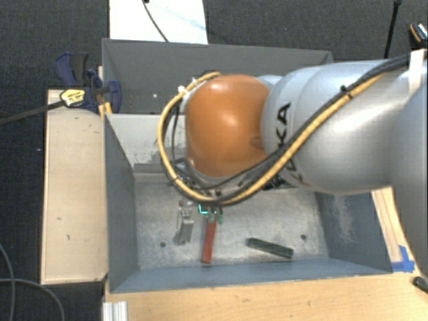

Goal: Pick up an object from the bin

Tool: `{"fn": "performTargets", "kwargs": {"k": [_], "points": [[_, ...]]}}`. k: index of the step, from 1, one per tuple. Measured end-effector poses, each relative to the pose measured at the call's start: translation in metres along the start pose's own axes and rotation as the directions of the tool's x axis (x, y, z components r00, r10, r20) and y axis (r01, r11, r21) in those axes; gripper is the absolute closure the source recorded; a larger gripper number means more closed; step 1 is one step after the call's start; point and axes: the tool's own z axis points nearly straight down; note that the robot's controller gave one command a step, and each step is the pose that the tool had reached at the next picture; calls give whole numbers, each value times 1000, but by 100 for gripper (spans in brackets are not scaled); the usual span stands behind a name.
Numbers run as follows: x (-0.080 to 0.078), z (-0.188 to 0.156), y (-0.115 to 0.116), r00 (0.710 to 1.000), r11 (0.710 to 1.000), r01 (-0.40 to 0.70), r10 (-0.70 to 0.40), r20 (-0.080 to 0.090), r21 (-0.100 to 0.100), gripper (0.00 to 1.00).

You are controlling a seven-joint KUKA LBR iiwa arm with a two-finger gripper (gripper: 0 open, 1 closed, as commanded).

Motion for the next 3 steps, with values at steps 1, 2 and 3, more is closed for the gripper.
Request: {"fn": "performTargets", "kwargs": {"k": [1, 2, 3], "points": [[-36, 147, -95, 760, 760, 650, -650, 1, 3, 0], [-36, 146, -95, 765, 765, 643, -643, 3, 2, 0], [-36, 146, -95, 776, 776, 631, -631, 1, 1, 0]]}}
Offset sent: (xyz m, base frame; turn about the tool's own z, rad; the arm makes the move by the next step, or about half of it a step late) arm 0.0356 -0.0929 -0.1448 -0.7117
